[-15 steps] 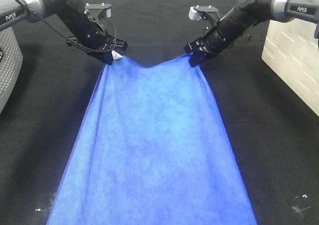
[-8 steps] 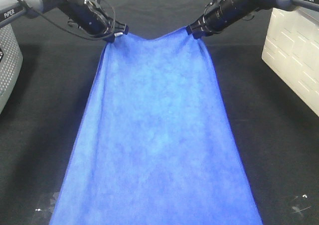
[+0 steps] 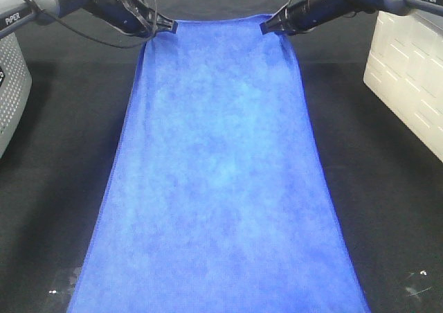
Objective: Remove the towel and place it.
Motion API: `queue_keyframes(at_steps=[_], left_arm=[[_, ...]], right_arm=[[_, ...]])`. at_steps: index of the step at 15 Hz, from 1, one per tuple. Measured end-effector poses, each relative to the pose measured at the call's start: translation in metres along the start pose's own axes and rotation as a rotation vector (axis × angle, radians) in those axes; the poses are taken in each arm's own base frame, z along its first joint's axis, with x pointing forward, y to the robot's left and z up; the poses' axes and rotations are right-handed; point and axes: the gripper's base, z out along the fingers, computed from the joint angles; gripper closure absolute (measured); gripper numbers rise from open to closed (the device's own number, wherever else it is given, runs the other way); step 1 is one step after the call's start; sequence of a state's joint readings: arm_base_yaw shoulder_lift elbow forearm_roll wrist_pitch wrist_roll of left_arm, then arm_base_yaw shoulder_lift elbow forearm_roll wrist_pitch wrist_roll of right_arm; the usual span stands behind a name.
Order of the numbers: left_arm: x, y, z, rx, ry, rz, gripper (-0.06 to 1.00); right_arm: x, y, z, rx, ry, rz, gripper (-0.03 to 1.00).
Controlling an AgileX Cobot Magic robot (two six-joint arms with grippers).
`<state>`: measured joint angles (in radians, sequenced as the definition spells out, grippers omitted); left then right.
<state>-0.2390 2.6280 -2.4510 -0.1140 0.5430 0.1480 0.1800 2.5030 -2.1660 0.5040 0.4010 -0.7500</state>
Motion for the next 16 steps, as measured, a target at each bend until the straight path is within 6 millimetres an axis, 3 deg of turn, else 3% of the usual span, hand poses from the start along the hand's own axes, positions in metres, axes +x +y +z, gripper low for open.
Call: queue_keyframes(at_steps=[4,7,12,16], left_arm=[[-0.003,0.002,0.003,-0.018,-0.065,0.031,0.94],[0.017,0.002,0.022,-0.019,-0.043,0.035,0.94],[0.025,0.003,0.032,-0.028,-0.086,0.034,0.94],[0.046,0.003,0.050,-0.031,-0.069,0.052,0.94]], right_arm=[[0.007,-0.002,0.009,0.035,-0.029,0.011,0.97],[0.015,-0.003,0.019,0.070,-0.052,0.012,0.97],[0.037,-0.002,0.037,0.084,-0.035,0.032,0.97],[0.055,-0.001,0.049,0.097,-0.019,0.040,0.97]])
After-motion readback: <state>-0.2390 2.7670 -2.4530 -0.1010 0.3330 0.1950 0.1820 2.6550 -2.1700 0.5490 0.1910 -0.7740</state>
